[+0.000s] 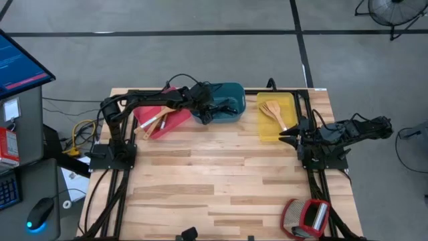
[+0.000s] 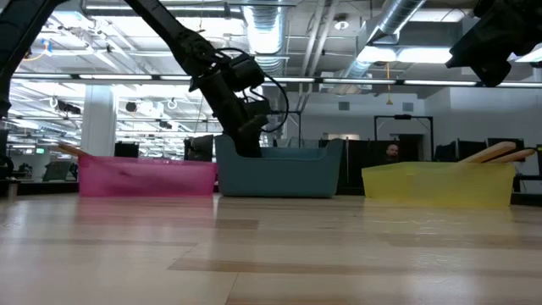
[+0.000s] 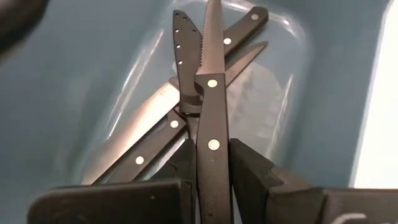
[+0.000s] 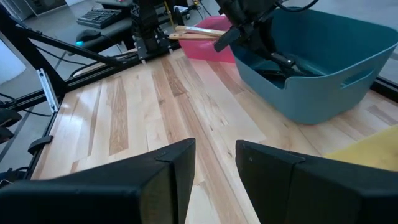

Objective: Pick & Place Kitchen Items
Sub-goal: Put the knife into the blue bin, then return to Home Position

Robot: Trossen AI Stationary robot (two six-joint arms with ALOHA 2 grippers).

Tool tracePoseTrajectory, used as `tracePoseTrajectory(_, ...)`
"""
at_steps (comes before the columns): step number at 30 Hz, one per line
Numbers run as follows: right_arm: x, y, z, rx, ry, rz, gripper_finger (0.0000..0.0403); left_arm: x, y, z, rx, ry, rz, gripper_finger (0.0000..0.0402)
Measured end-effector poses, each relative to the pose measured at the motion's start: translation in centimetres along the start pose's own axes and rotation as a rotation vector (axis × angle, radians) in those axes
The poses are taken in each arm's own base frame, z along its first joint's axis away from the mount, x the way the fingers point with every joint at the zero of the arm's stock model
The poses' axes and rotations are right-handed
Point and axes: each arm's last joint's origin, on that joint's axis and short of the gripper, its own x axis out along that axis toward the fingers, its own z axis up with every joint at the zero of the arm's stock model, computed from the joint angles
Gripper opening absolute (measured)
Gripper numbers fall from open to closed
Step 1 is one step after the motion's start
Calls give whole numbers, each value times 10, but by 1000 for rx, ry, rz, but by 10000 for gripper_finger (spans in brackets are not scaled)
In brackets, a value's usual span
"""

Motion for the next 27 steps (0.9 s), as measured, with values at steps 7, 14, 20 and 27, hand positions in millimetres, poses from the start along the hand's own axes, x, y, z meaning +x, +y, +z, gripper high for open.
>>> tracePoseTrajectory(7, 0, 0, 0, 0, 0, 0, 126, 0, -1, 0, 5, 1, -2, 66)
tracePoseTrajectory(14, 0, 0, 0, 1, 0, 0, 126, 0, -2, 1, 40, -6, -12, 121)
tracePoseTrajectory(20, 0, 0, 0, 2, 0, 0, 126, -24, -5, 12, 43, -84, -14, 180)
tracePoseTrajectory(27, 0, 0, 0, 2, 0, 0, 126, -146, -15, 40, 57, -415, -25, 184)
